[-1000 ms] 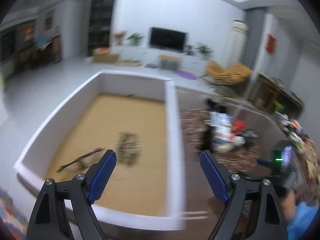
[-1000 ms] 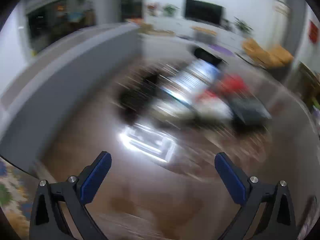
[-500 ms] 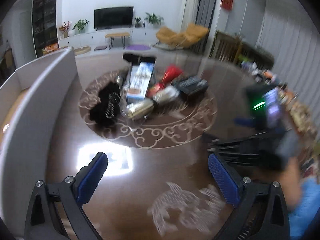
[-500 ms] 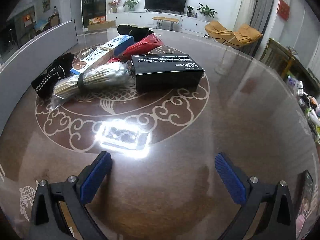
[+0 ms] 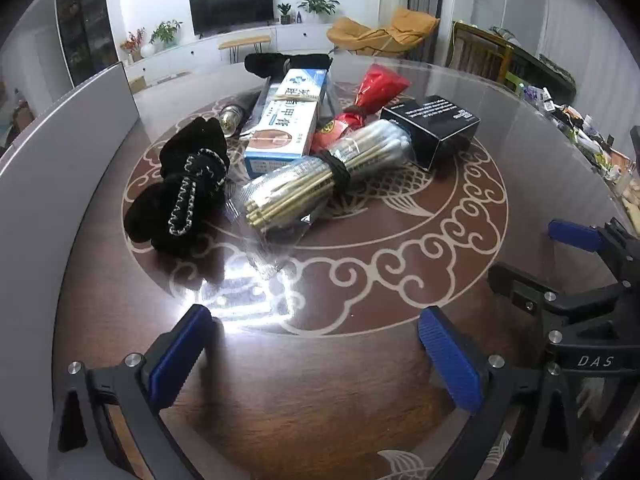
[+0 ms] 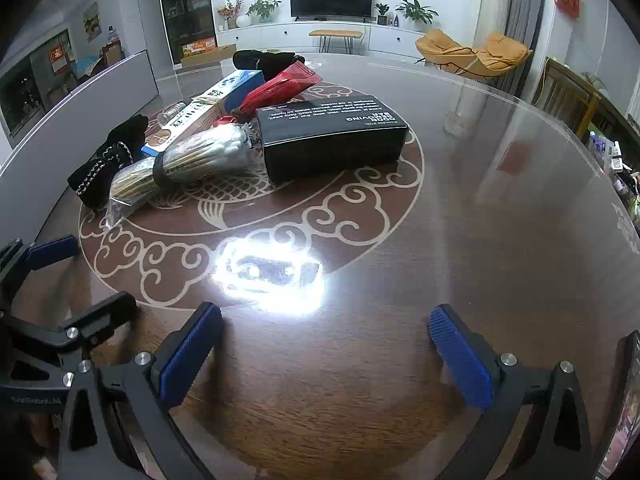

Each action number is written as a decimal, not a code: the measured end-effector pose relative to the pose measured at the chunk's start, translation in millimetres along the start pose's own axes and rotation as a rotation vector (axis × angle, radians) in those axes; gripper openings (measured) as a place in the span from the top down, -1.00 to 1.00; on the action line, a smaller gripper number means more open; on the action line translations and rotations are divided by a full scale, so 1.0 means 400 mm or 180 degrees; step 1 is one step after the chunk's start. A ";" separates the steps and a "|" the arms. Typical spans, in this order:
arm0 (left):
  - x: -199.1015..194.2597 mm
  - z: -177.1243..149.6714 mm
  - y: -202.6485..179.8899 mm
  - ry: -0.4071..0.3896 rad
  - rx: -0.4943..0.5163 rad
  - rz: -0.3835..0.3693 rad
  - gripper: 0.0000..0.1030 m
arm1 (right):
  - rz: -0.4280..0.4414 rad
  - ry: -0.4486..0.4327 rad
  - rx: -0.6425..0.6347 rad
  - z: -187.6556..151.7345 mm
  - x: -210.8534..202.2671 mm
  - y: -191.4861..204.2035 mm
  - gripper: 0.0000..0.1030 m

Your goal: Organize objects

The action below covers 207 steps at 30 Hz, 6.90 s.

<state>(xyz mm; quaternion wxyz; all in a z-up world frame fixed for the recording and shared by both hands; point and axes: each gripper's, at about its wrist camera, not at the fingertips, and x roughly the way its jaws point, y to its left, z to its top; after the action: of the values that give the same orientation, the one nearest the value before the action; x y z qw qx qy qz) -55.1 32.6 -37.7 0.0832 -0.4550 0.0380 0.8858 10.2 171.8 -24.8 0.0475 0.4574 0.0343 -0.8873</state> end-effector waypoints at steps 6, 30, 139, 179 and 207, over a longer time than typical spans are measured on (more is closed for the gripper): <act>0.000 0.001 0.002 0.0006 -0.0001 0.0000 -1.00 | 0.0000 0.0001 0.0000 0.000 -0.001 -0.001 -1.00; 0.000 0.000 0.002 0.0005 0.0000 0.0002 -1.00 | 0.0000 0.0000 0.0000 0.001 -0.002 0.000 -1.00; 0.097 0.208 0.253 0.0074 -0.0510 0.0101 -0.09 | 0.0007 -0.0001 0.0007 0.002 0.000 -0.003 -1.00; -0.013 -0.015 0.190 0.0002 -0.0492 0.0376 -1.00 | 0.0007 0.0000 0.0008 0.002 0.001 -0.003 -1.00; -0.013 -0.015 0.191 0.0002 -0.0492 0.0376 -1.00 | 0.0005 -0.0001 0.0009 0.004 0.001 -0.003 -1.00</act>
<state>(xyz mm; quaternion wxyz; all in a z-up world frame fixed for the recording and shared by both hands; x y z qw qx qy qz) -61.0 -43.8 -37.7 -0.0044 -0.4573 -0.0037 0.8893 8.5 172.9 -24.4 0.0476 0.4574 0.0326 -0.8874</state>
